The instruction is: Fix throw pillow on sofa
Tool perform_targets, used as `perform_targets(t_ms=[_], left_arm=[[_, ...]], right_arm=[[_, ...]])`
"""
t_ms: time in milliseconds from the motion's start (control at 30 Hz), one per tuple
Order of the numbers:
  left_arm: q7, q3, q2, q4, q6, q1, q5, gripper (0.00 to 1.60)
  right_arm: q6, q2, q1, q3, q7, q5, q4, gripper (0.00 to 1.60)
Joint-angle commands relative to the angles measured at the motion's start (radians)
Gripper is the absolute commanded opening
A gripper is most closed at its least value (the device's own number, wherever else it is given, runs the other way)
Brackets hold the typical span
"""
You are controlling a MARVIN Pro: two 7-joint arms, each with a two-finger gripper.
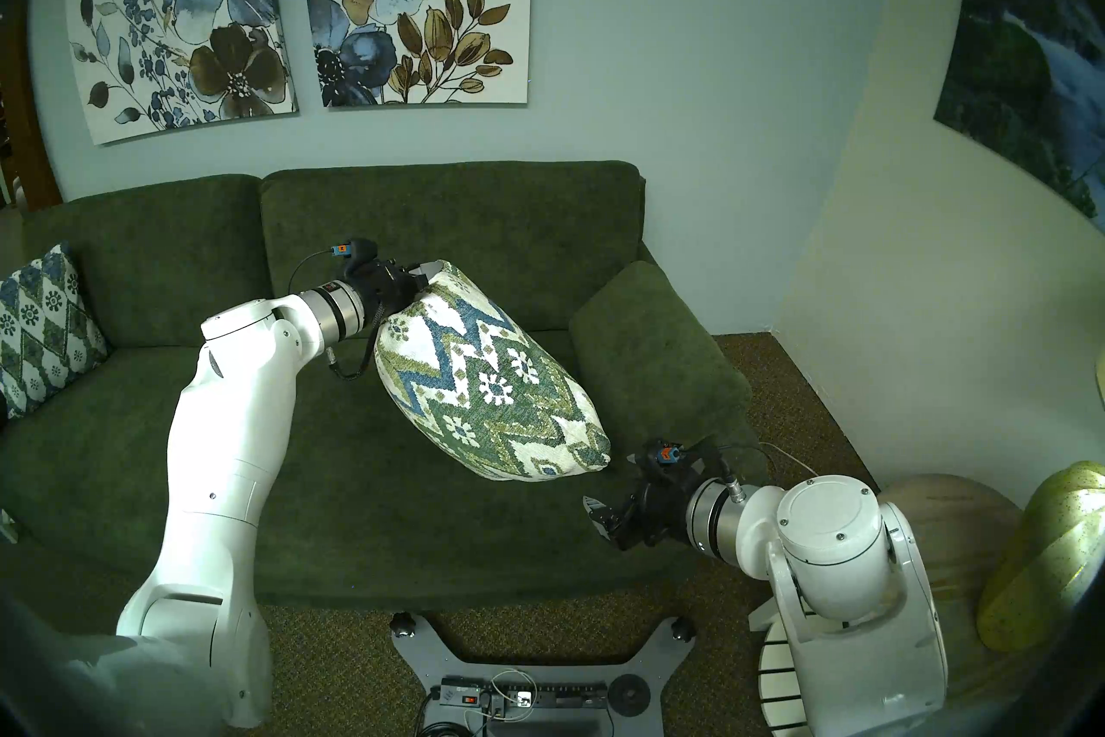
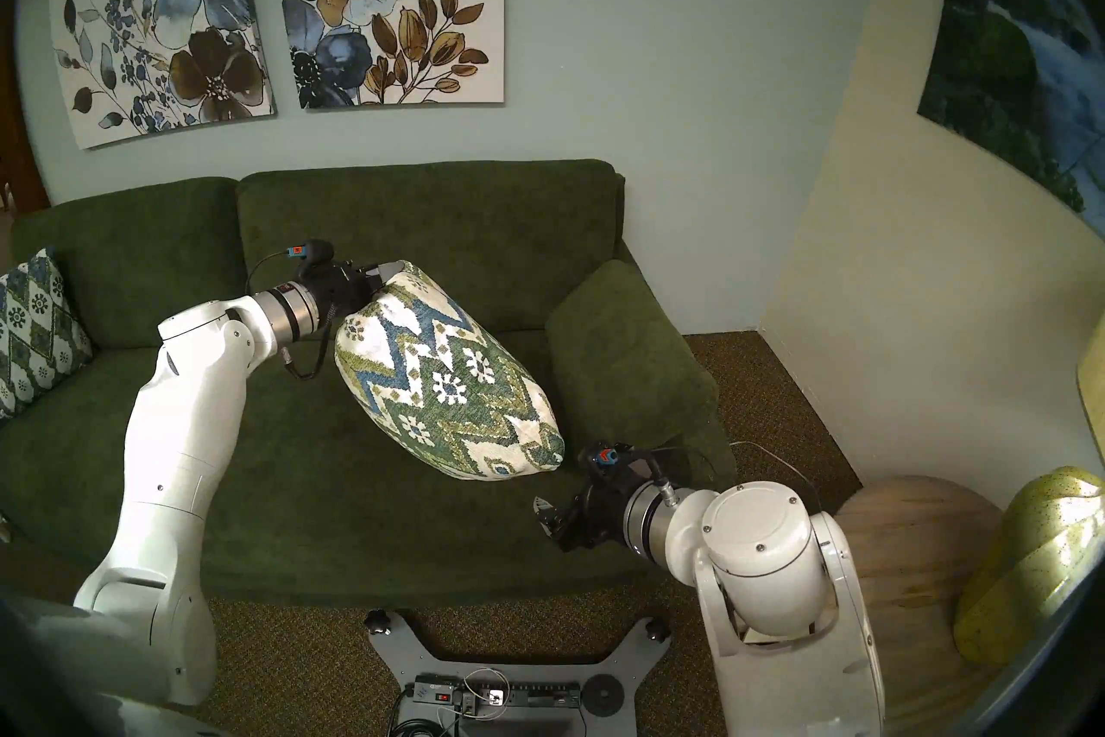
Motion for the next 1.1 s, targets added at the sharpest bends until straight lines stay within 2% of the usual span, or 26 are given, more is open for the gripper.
perform_targets(t_ms=[0,200,600,833,1067], left_arm=[[-0.016,0.0,0.004,-0.015,-0.005,-0.007,-0.006,0.0],[-0.022,0.002,0.006,-0.017,-0.004,-0.003,-0.005,0.0],[-0.023,0.011,0.0,-0.033,-0.007,0.013,-0.001,0.0],[-0.022,0.02,0.002,-0.023,-0.019,0.011,0.0,0.0],[-0.023,0.024,0.002,-0.024,-0.021,0.011,-0.003,0.0]], right_arm=[[0.016,0.011,0.08,0.01,0.035,0.016,-0.016,1.6],[0.027,0.006,0.12,0.024,0.077,0.051,-0.007,1.6],[0.024,0.008,0.189,0.05,0.151,0.12,0.068,1.6],[0.004,0.002,0.209,0.074,0.221,0.197,0.103,1.6],[0.002,0.01,0.223,0.037,0.223,0.173,0.134,1.6]])
